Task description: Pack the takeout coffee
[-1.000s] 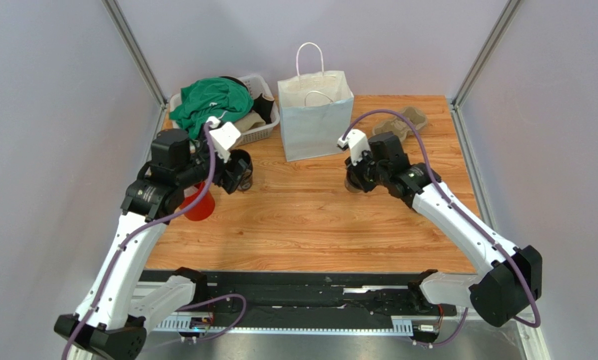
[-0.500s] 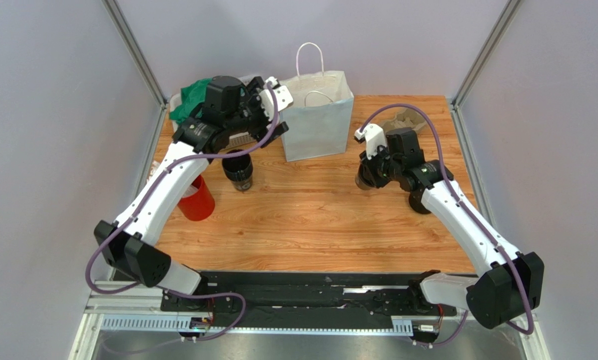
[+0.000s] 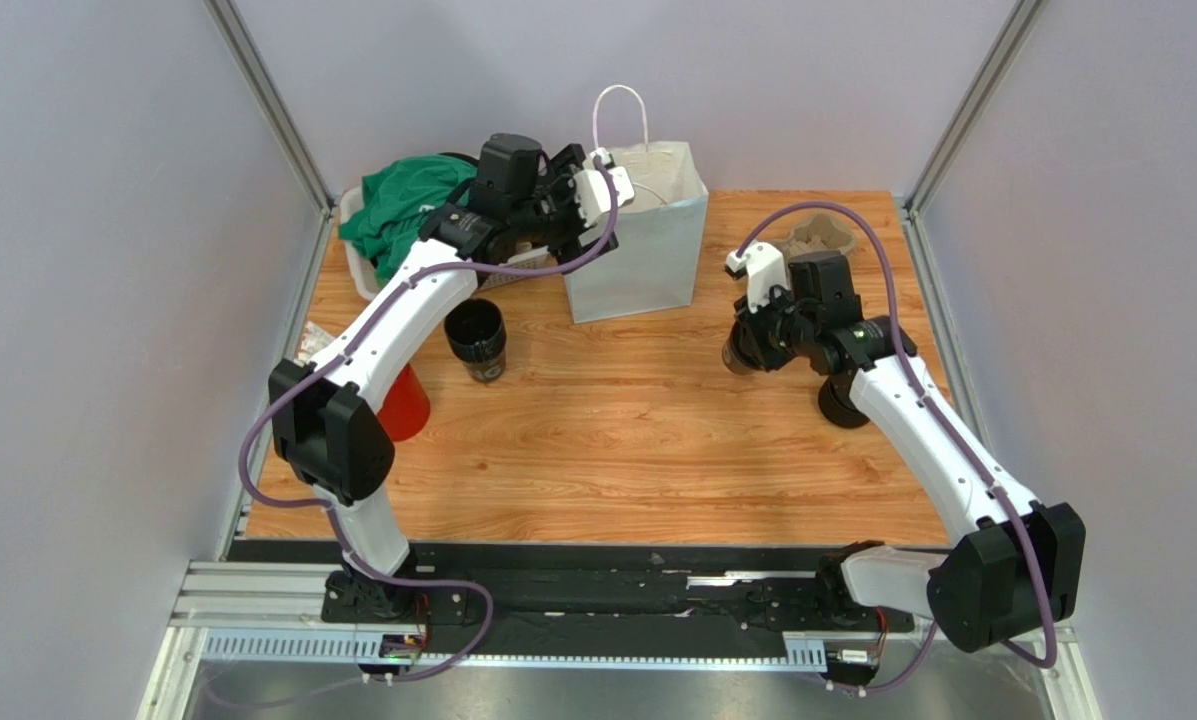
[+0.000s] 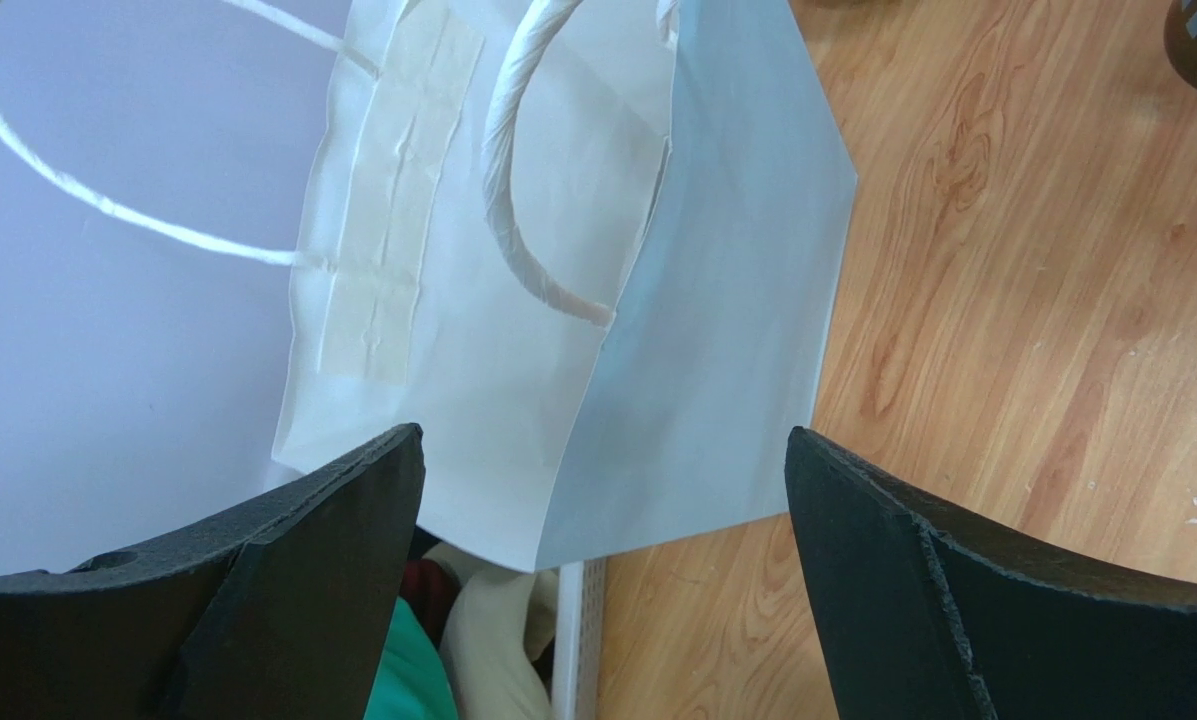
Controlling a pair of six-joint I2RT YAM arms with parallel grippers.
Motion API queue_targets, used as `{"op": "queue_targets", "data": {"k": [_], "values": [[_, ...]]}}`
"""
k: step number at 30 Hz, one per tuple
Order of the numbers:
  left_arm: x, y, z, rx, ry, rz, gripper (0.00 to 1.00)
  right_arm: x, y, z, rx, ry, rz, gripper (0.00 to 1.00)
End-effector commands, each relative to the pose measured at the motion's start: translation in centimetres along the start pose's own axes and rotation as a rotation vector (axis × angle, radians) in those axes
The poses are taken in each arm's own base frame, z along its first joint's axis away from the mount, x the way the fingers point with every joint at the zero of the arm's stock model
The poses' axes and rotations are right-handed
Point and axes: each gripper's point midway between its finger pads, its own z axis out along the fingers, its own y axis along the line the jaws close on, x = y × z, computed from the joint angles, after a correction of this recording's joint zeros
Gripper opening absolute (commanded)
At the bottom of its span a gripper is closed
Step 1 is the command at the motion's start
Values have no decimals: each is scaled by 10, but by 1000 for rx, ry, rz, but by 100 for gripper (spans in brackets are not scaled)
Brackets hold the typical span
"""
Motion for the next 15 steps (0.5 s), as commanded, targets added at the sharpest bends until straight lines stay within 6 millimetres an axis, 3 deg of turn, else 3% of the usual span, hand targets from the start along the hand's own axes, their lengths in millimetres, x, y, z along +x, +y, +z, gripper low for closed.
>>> {"op": "queue_targets", "data": {"k": [1, 3, 7, 12, 15], "values": [[-27, 9, 3, 10, -95, 80, 96, -11, -9, -2, 17, -28, -14, 0], [-26, 4, 5, 40, -97, 84, 93, -10, -11, -2, 22, -26, -11, 0], [-18, -4, 11, 76, -80, 72, 74, -10, -16, -4, 31, -31, 8, 0], [-17, -14, 13, 120, -88, 46, 61, -12, -18, -7, 29, -42, 17, 0], [-18, -17, 13, 127, -89, 33, 44, -13, -18, -9, 29, -49, 21, 0]]}}
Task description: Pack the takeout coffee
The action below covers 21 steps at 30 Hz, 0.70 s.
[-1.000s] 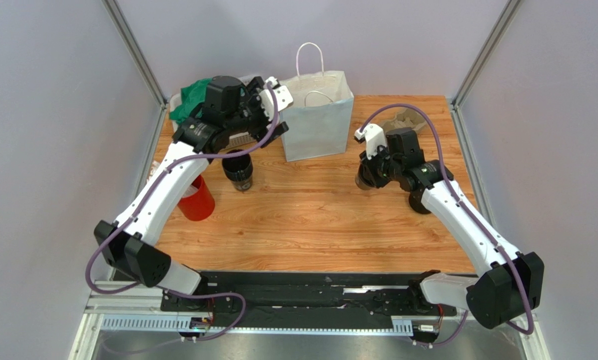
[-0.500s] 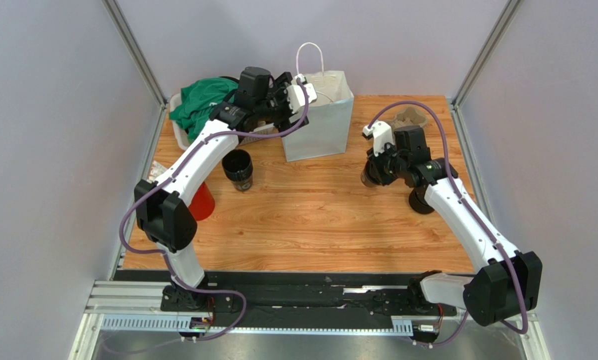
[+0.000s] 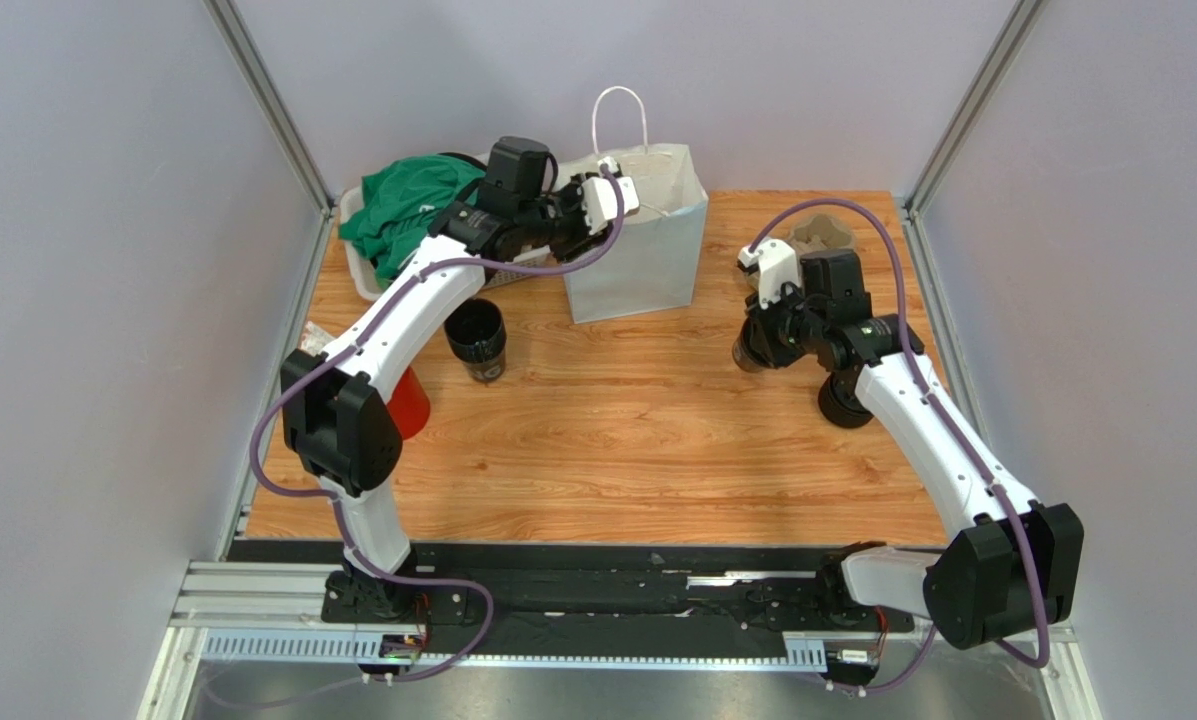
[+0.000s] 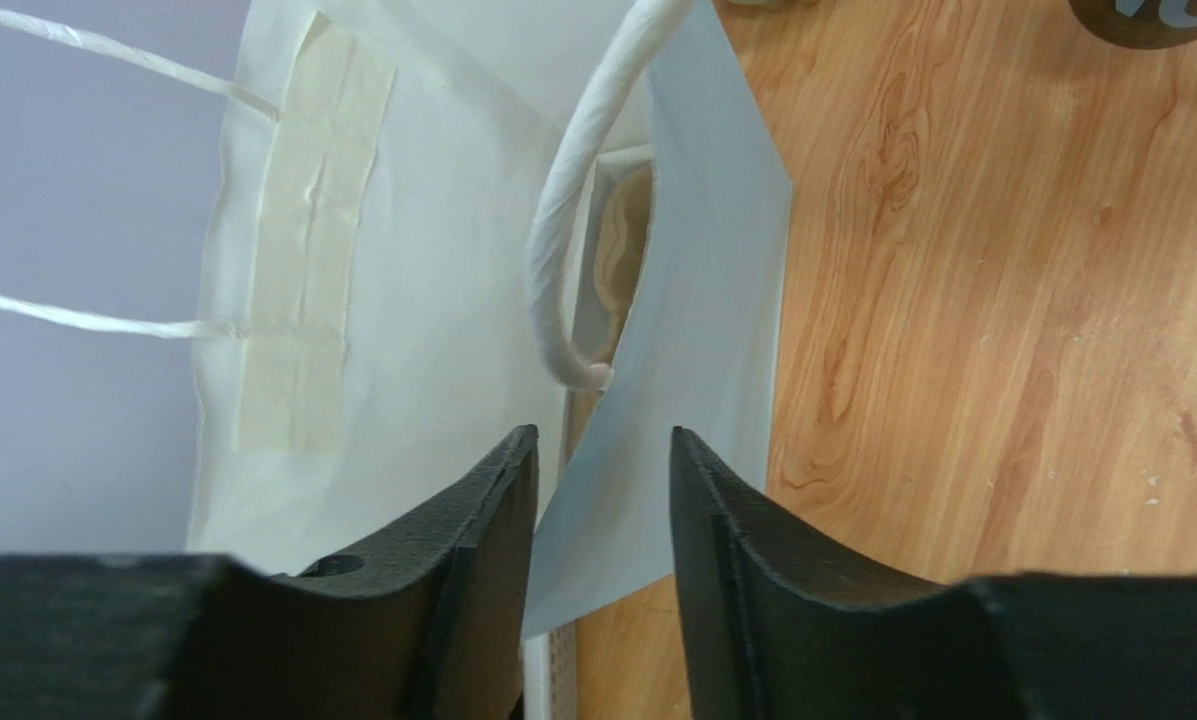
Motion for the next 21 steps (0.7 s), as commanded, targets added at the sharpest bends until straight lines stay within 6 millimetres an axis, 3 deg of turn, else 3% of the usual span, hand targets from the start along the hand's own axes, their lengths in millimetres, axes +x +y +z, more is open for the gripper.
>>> {"op": "queue_targets", "data": {"k": [1, 7, 13, 17, 19, 21], "values": [[-26, 1, -6, 19, -69, 14, 35, -20, -2, -10, -1, -65, -13, 0], [-34, -7, -6, 29, -80, -3, 21, -24, -3, -14, 6, -80, -11, 0], [-45, -19, -9, 50, -84, -9, 16, -35, -9, -26, 41, -112, -4, 0], [-55, -29, -20, 62, -89, -30, 15, -53, -21, -42, 77, -128, -2, 0], [-55, -35, -25, 70, -77, -42, 15, -53, -27, -47, 93, -100, -6, 0], [-61, -41, -32, 74, -82, -45, 15, -71, -37, -63, 128, -126, -11, 0]]}}
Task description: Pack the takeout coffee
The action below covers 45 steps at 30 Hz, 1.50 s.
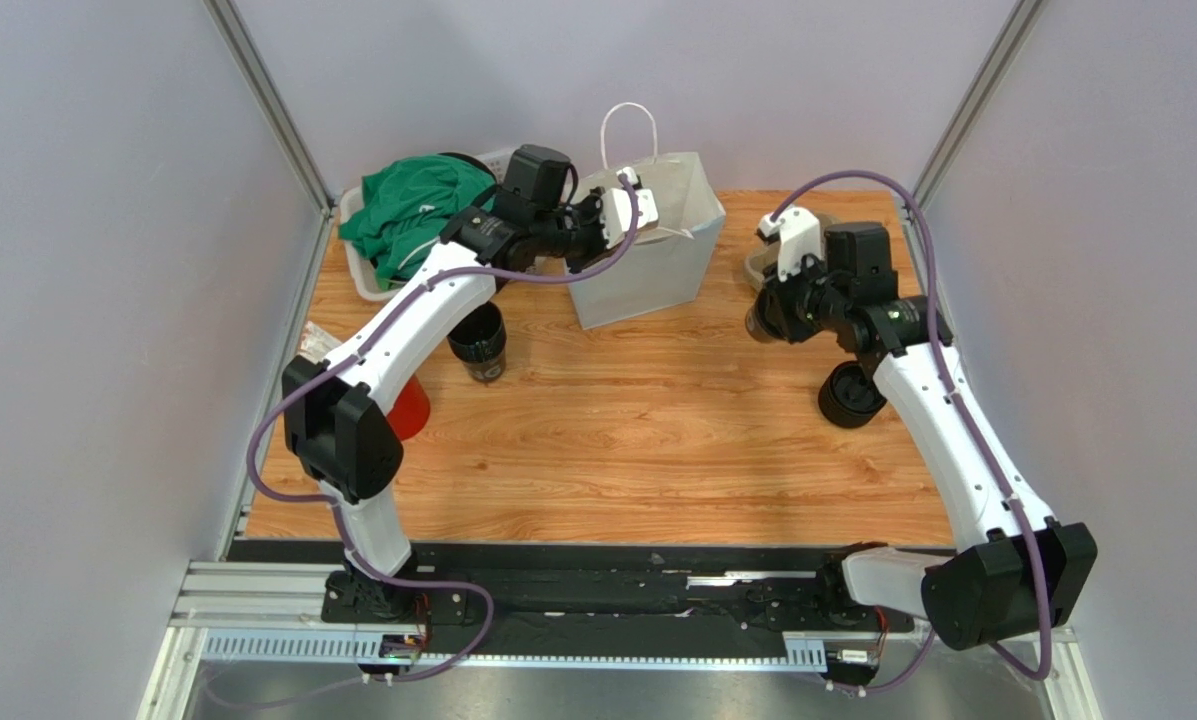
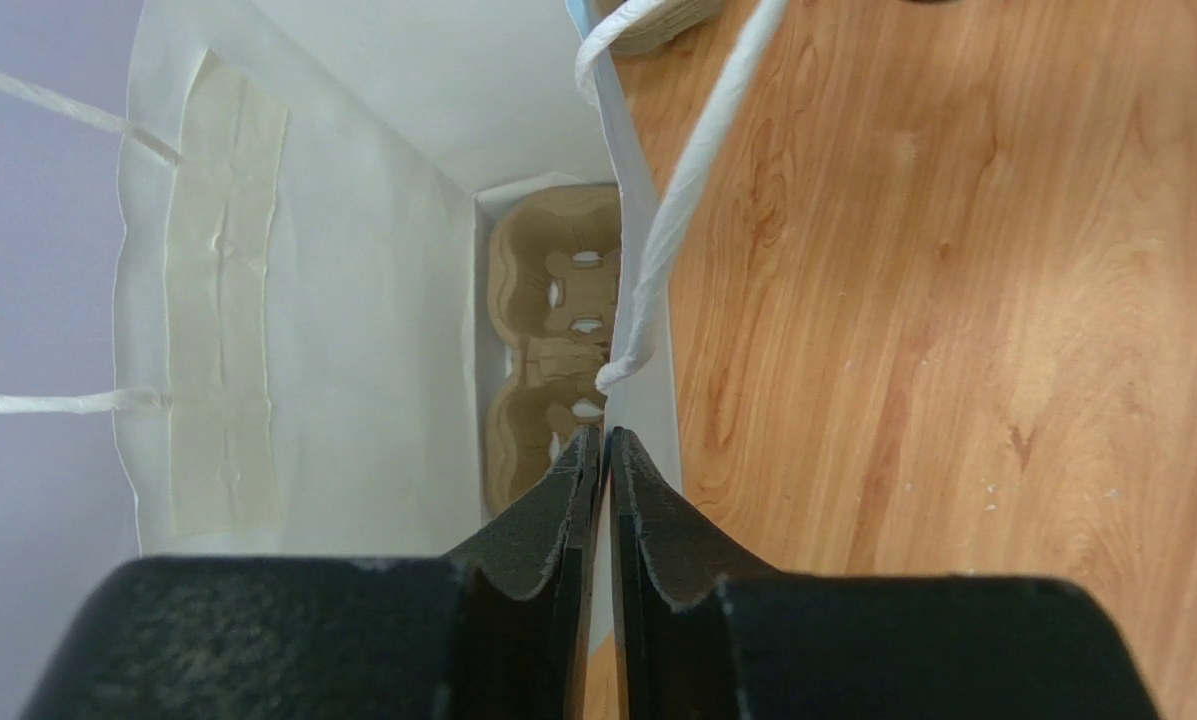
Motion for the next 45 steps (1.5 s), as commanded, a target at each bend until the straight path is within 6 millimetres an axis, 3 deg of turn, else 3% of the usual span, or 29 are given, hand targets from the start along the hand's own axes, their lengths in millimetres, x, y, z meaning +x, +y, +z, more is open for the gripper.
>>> {"op": "queue_targets", "data": {"k": [1, 2, 3, 5, 6, 11, 13, 15, 24, 35, 40, 45], "values": [[-36, -11, -36, -12, -58, -9, 15, -39, -22, -33, 78, -50, -20, 0], [-42, -14, -41, -12, -68, -6, 15, -44, -27, -38, 94, -50, -26, 0], [-42, -17, -42, -9, -66, -11, 15, -61, -32, -49, 114, -87, -34, 0], [-48, -21, -48, -8, -79, -20, 15, -66, -36, -55, 124, -75, -33, 0], [-48, -24, -48, -3, -78, -26, 15, -81, -38, -65, 134, -111, -38, 0], [-46, -34, -41, 9, -47, -45, 9, -109, -34, -77, 102, -167, -24, 0], [-42, -32, -39, -8, -17, -50, 30, -119, -33, -82, 89, -185, -14, 0], [-44, -29, -39, -26, -14, -54, 44, -123, -29, -85, 72, -199, -15, 0], [-46, 10, -37, -199, -8, -16, 70, -118, -20, -99, 53, -226, -43, 0], [-12, 8, 5, -127, 96, -12, 71, -129, -12, -116, 31, -289, -54, 0], [-16, 13, 4, -145, 81, 1, 69, -129, -10, -118, 26, -296, -56, 0], [-20, 13, 3, -151, 61, 5, 52, -126, -10, -114, 23, -294, -54, 0]]}}
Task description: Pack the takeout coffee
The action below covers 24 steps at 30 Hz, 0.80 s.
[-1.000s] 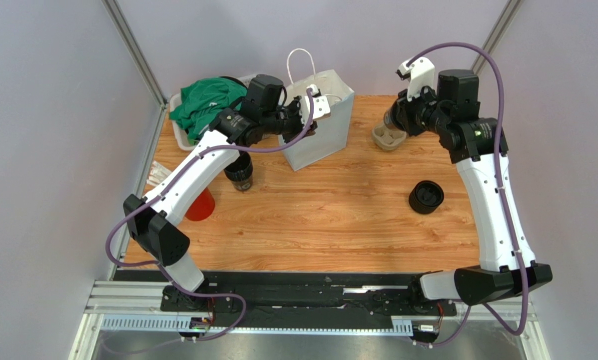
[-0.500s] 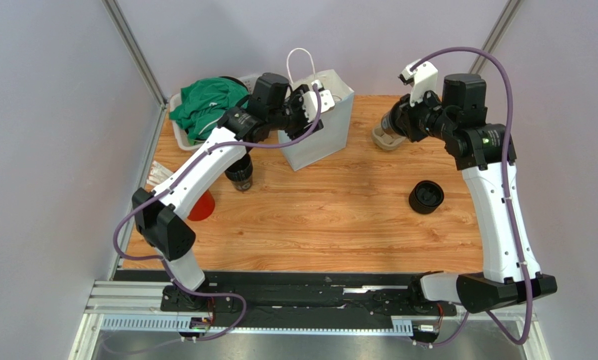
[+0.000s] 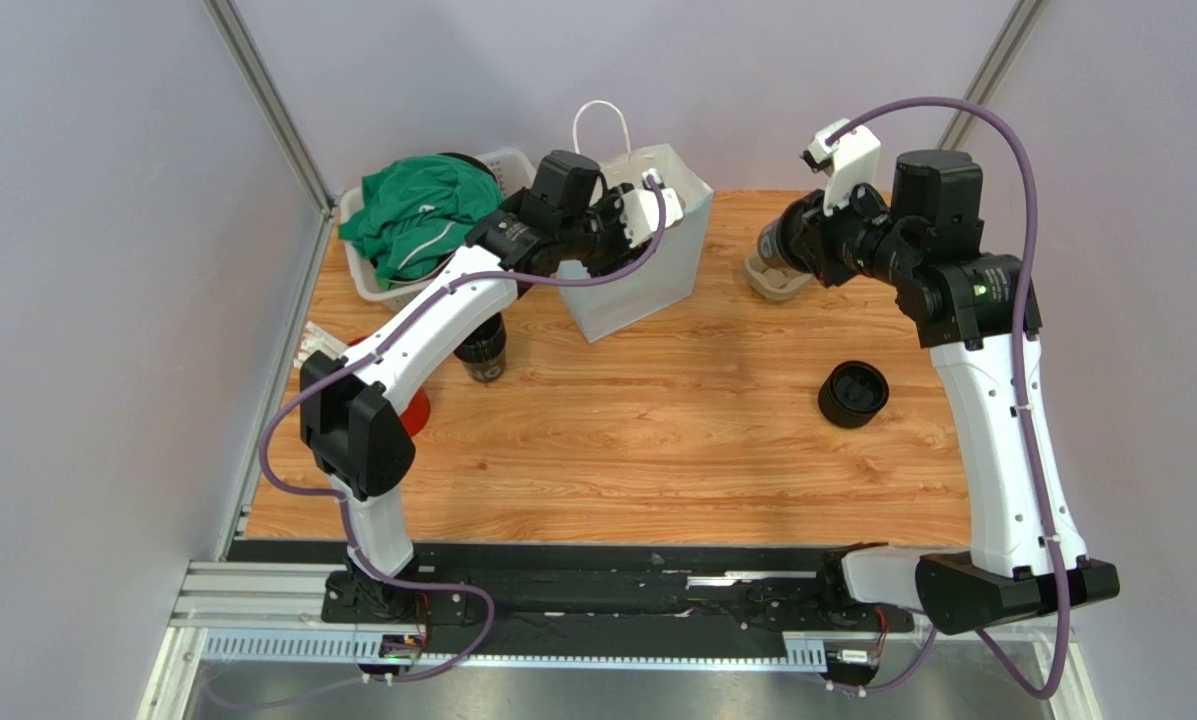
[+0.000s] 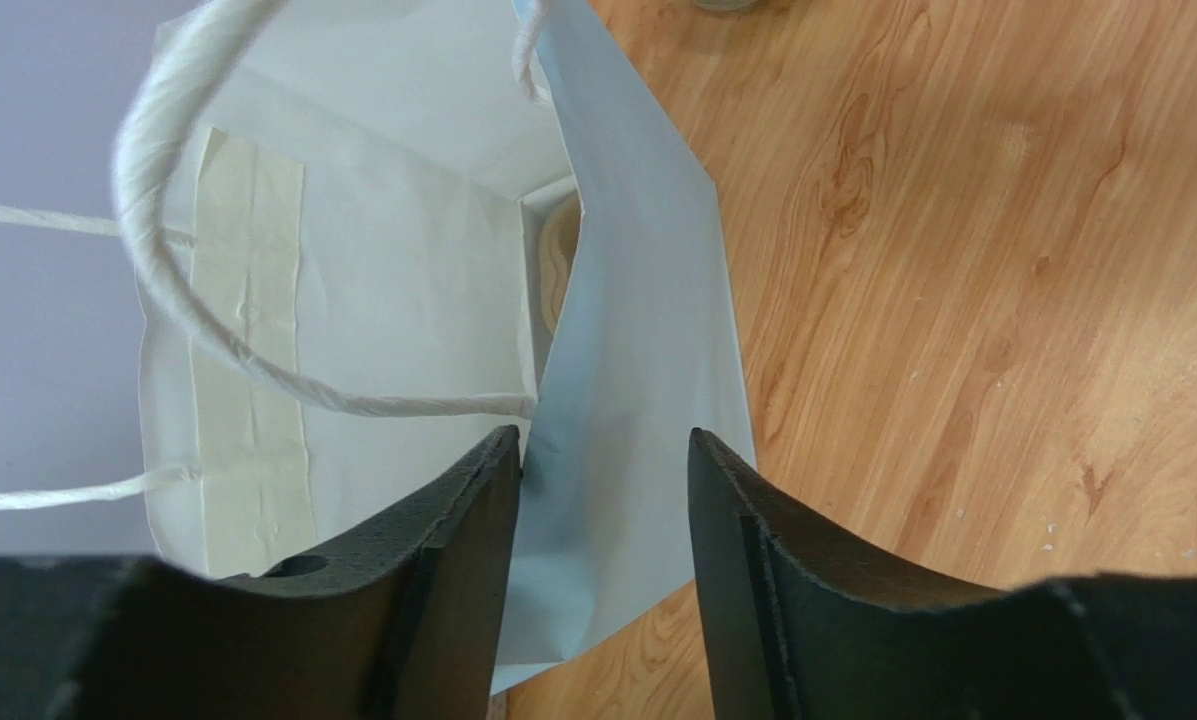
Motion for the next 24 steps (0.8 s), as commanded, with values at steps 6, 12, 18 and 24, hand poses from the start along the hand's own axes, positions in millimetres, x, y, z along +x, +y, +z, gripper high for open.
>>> {"op": "queue_targets", "data": {"k": [6, 12, 18, 24], "values": [[-31, 22, -28, -110, -82, 26, 57, -11, 2, -5, -3, -61, -10, 0], [-40, 44, -48, -196, -130, 26, 62, -7, 2, 2, -11, -48, -4, 0], [-33, 48, -39, -185, -122, 30, 65, -5, 2, 7, -19, -44, 2, 0], [-13, 26, -19, -25, -41, -12, 64, -5, 1, 7, -13, -41, 1, 0]]}}
